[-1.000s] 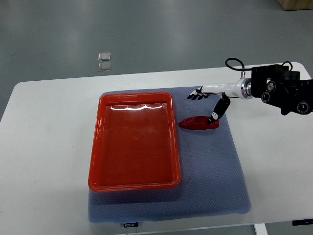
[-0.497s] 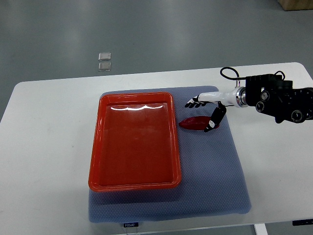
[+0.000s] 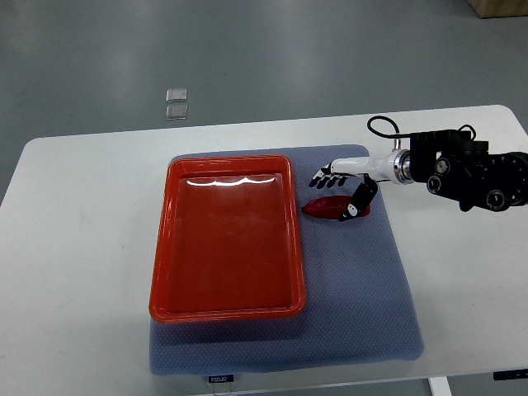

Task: Place red pepper on red tray
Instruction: 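Lower the right hand and close its fingers around the red pepper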

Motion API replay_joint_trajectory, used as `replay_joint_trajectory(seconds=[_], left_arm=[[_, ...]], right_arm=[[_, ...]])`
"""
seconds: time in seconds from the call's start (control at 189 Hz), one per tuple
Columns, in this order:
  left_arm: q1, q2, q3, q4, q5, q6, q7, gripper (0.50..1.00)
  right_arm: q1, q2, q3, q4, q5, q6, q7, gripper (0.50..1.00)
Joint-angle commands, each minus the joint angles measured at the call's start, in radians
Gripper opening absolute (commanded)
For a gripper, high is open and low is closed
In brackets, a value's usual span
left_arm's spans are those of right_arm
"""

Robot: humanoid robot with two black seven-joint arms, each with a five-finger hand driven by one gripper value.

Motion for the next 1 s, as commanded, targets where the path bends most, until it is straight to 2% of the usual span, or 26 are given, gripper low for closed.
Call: replay_joint_trajectory(seconds=[0.0,0.09,0.175,0.28,0.423,0.508,0.598,0.995], left_arm=[[0.000,0.000,0.000,0.000,0.001,0.000,0.000,1.000],[0.000,0.000,0.000,0.001,-0.001,0.000,0.000,1.000],[0.000,0.000,0.000,0.000,0.001,0.000,0.000,1.000],[0.000,0.000,0.000,0.001,-0.001,0.000,0.000,1.000],[0.000,0.000,0.000,0.001,0.001,0.000,0.000,1.000],[0.000,0.000,0.000,0.001,0.001,0.000,0.000,1.000],[0.000,0.000,0.000,0.001,-0.001,0.000,0.000,1.000],[0.000,0.000,0.000,0.001,0.001,0.000,0.000,1.000]], right_arm=[[-0.001,-0.001,-0.002,0.001,-0.001,0.003,0.000,0.778],[-0.006,0.000,-0.002,0.001,-0.002,0.003,0.000,0.776],[-0.007,0.002,0.000,0.001,-0.031,0.001,0.000,0.754],[-0.009,0.003,0.000,0.001,-0.048,0.001,0.000,0.691],[-0.010,0.002,-0.002,0.001,-0.050,0.003,0.000,0.629],[-0.010,-0.001,-0.002,0.001,-0.067,0.003,0.000,0.556],[-0.007,-0.005,-0.002,0.001,-0.068,0.007,0.002,0.509],[0.056,-0.023,0.011,0.001,-0.068,0.001,0.003,0.500]])
